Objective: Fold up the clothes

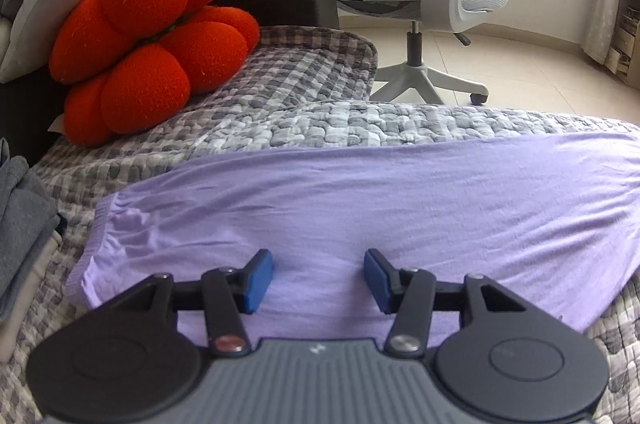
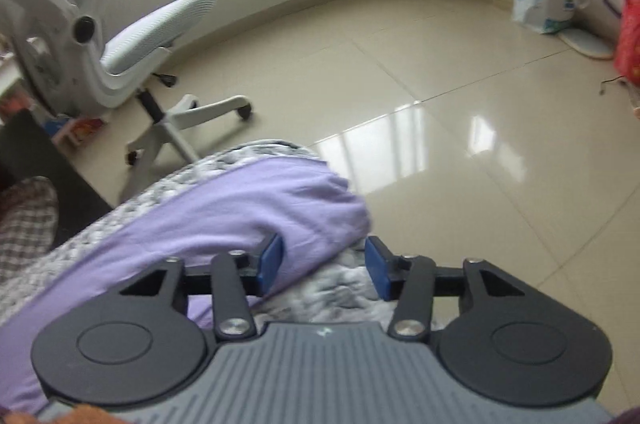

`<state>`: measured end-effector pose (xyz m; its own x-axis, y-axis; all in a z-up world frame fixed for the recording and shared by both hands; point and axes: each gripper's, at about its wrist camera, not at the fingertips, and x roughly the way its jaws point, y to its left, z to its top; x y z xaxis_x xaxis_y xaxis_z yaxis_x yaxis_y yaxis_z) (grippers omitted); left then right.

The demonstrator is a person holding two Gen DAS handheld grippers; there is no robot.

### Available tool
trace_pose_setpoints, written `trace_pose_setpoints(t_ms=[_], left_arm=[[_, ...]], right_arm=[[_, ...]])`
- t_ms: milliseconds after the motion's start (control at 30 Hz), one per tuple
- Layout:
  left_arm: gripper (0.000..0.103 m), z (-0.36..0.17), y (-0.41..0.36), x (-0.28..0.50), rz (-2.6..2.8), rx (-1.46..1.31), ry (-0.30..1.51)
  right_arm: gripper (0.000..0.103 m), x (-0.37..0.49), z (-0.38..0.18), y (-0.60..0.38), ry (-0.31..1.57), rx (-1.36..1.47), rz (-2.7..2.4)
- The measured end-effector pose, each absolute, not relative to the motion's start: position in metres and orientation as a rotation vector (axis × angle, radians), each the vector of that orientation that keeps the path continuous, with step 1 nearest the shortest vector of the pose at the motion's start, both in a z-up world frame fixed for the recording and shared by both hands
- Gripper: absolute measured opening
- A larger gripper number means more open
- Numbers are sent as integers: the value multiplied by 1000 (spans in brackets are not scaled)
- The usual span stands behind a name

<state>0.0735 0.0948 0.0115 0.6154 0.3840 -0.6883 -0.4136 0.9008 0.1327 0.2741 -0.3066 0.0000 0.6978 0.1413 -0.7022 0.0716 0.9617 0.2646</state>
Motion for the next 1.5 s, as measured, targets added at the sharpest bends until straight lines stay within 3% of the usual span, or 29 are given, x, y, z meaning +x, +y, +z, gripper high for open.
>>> trace_pose_setpoints(t_ms=[433, 967, 1500], left_arm=[[53, 11, 86, 72, 457, -6, 772], [53, 10, 79, 73, 448, 9, 762], [53, 8, 76, 75, 451, 33, 747]], right_arm=[[51, 251, 34, -263, 687, 196, 137], [54, 235, 10, -149, 714, -133, 397], [58, 285, 3, -159, 708, -127, 292]])
